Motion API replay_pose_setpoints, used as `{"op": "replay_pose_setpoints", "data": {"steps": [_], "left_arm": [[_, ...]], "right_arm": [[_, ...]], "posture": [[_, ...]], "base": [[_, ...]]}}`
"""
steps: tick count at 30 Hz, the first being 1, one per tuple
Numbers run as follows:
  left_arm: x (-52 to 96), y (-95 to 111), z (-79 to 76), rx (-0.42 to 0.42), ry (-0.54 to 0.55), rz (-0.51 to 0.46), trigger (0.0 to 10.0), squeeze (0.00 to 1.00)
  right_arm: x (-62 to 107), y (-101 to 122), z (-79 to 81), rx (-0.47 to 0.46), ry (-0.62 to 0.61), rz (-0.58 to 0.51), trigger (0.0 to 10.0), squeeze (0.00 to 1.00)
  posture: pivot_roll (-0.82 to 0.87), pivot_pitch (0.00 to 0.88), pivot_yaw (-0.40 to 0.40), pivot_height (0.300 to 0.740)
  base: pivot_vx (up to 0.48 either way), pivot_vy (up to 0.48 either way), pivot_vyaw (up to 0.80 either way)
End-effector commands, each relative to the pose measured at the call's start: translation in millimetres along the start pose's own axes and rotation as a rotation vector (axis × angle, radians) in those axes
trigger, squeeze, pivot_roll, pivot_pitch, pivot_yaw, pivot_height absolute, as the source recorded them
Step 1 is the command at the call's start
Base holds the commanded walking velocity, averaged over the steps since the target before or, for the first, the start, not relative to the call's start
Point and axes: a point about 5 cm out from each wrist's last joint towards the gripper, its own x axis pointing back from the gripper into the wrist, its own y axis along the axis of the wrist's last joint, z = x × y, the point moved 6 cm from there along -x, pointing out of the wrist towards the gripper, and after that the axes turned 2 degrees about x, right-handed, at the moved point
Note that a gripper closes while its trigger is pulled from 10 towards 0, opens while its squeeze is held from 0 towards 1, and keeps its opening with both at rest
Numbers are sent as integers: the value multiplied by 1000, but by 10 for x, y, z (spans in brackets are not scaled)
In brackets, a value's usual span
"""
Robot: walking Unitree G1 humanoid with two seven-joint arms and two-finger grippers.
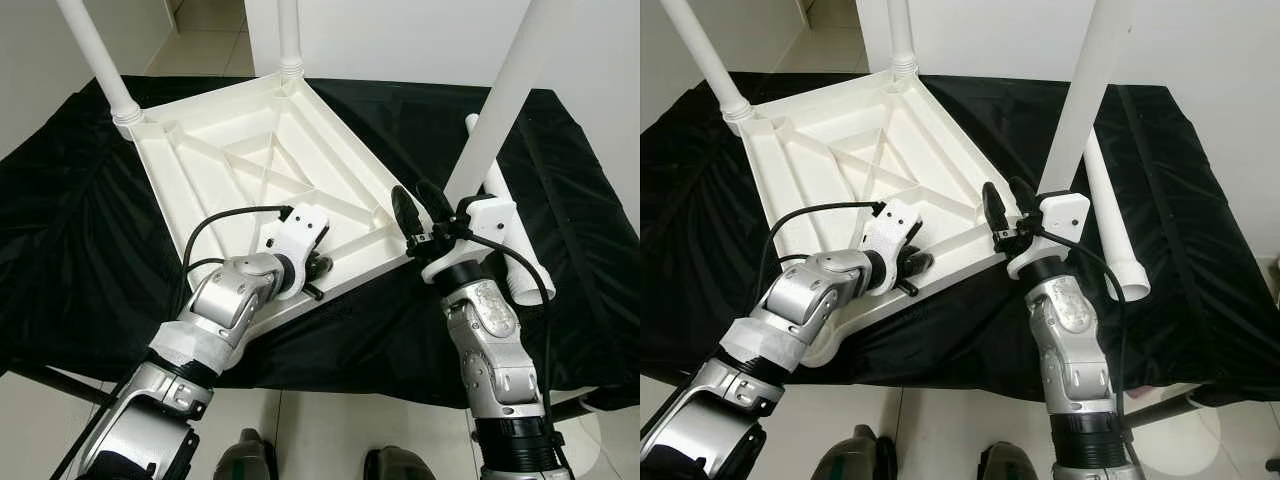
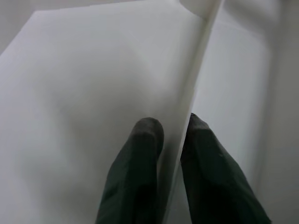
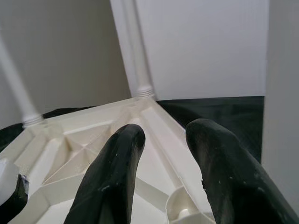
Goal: Building children table
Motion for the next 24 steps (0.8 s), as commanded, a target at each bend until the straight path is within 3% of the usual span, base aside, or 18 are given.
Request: {"op": "replay_pose_setpoints", "data": {"steps": [1, 10, 13, 15, 18, 20, 22, 24], "left_arm": [[68, -78, 311, 13, 202, 22, 0, 0], [144, 20, 411, 34, 289, -23, 0, 0], [215, 74, 534, 66, 397, -62, 0, 0], [215, 74, 534, 66, 397, -62, 0, 0], [304, 86, 685, 106, 507, -88, 0, 0], [304, 86, 685, 106, 507, -88, 0, 0], [437, 95, 917, 184, 658, -129, 0, 0], [473, 87, 984, 208, 698, -141, 0, 0]], "right_arm": [[-7, 8, -1, 5, -5, 1, 10000, 0], [-11, 6, -6, 3, -9, 2, 10000, 0], [-14, 1, 1, 2, -7, 6, 10000, 0], [-14, 1, 1, 2, -7, 6, 10000, 0], [-20, 2, 1, 4, -4, 8, 10000, 0], [-20, 2, 1, 4, -4, 8, 10000, 0], [-33, 0, 5, 4, -1, 10, 10000, 0], [-41, 1, 11, 4, 0, 10, 10000, 0]], "posture": [[-29, 57, 79, 740], [-26, 66, 72, 740], [-27, 72, 64, 740], [-27, 72, 64, 740], [-27, 74, 59, 740], [-27, 74, 59, 740], [-26, 76, 52, 740], [-26, 76, 52, 740]], "base": [[0, 0, 0], [0, 0, 0], [0, 0, 0], [0, 0, 0], [0, 0, 0], [0, 0, 0], [0, 0, 0], [0, 0, 0]]}}
